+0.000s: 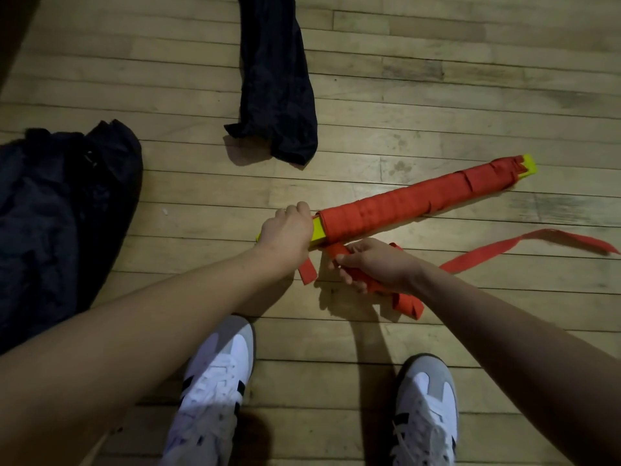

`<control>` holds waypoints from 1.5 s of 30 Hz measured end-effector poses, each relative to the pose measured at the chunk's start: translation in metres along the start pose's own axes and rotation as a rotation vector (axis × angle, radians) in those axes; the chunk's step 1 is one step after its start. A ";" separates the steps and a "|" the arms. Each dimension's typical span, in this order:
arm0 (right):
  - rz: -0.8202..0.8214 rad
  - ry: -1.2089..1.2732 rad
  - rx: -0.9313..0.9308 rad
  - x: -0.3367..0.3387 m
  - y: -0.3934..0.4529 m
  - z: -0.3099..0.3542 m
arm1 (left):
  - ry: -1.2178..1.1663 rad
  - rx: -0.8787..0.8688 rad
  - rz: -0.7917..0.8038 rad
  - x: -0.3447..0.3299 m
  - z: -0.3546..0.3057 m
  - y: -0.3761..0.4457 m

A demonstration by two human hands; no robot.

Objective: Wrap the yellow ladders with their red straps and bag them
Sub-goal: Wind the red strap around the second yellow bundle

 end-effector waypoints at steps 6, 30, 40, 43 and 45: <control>-0.082 -0.001 0.007 0.009 0.003 0.013 | 0.062 0.049 -0.008 0.009 0.006 0.017; 0.093 0.218 -0.045 0.002 -0.004 0.001 | -0.003 -0.115 -0.057 -0.014 -0.021 -0.008; 0.009 -0.066 0.073 0.019 -0.013 0.009 | 0.188 -0.035 -0.059 -0.002 -0.011 0.011; 0.006 -0.079 0.118 0.021 -0.014 0.014 | 0.172 -0.001 -0.037 0.001 -0.005 0.018; 0.018 -0.073 0.136 0.021 -0.016 0.019 | 0.153 0.023 -0.017 0.001 -0.005 0.021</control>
Point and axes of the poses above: each hand's wrist, its own y-axis towards the middle knuckle, its own x-axis out of the back of the hand, z = x × y, the point moved 10 cm from there along y, towards the middle knuckle, and after that the axes turned 15 degrees about y, right-handed, at the moved point
